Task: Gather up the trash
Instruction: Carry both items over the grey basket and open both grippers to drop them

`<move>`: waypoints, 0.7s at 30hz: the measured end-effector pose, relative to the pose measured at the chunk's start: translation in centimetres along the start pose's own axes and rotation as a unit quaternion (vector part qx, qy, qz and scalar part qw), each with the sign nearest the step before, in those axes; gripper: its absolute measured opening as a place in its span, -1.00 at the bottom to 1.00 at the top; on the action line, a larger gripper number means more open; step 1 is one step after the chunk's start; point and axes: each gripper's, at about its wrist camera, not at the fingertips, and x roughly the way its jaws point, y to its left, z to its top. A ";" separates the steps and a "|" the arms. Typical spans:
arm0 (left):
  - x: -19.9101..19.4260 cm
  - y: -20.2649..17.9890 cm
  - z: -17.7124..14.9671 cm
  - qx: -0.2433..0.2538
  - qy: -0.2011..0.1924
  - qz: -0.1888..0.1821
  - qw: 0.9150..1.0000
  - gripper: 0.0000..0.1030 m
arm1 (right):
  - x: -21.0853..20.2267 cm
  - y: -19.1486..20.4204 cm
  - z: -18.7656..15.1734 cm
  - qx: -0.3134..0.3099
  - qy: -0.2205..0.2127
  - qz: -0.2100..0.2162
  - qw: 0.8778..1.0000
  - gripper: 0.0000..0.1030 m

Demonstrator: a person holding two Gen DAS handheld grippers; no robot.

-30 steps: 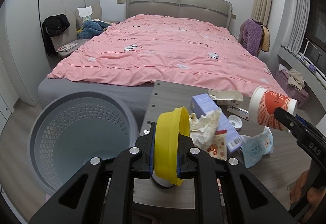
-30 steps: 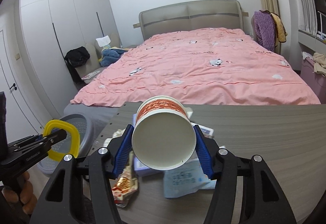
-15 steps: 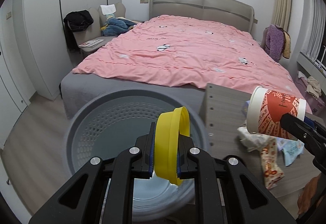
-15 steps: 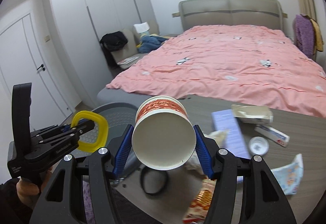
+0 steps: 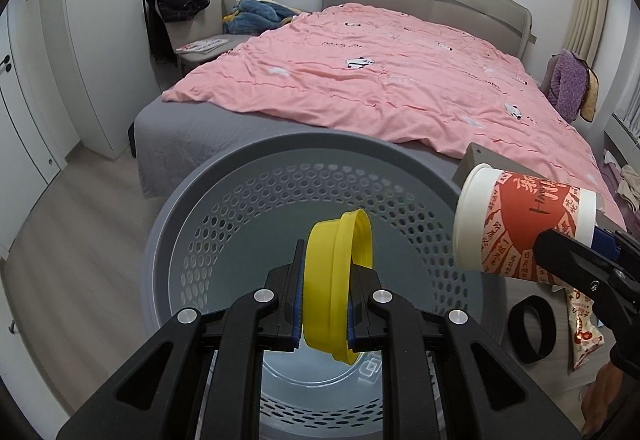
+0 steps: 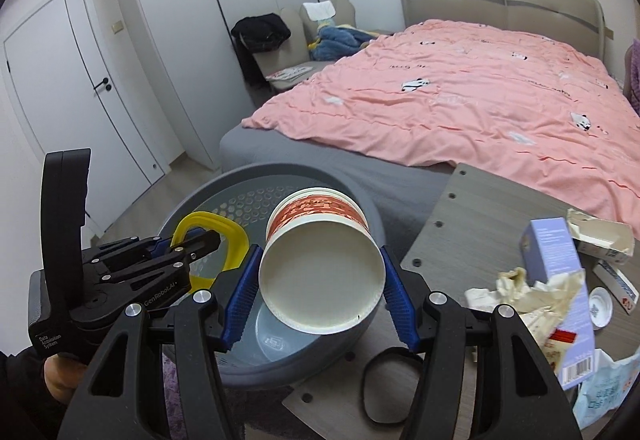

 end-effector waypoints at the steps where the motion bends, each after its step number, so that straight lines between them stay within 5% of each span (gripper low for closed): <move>1: 0.1 0.2 -0.1 -0.002 0.002 0.000 1.000 -0.71 | 0.3 0.1 0.0 -0.002 0.004 0.001 1.000 0.11; 13: 0.6 2.3 0.1 -0.018 0.000 0.005 1.000 -0.70 | 3.0 1.7 0.2 -0.021 0.026 0.000 0.999 0.12; 17: 0.2 2.5 0.0 -0.019 -0.004 0.009 1.000 -0.42 | 3.1 1.8 0.3 -0.024 0.025 0.001 0.999 0.20; 21: 0.0 2.8 -0.1 -0.020 -0.005 0.014 1.000 -0.35 | 3.0 1.9 0.3 -0.024 0.022 0.000 0.999 0.25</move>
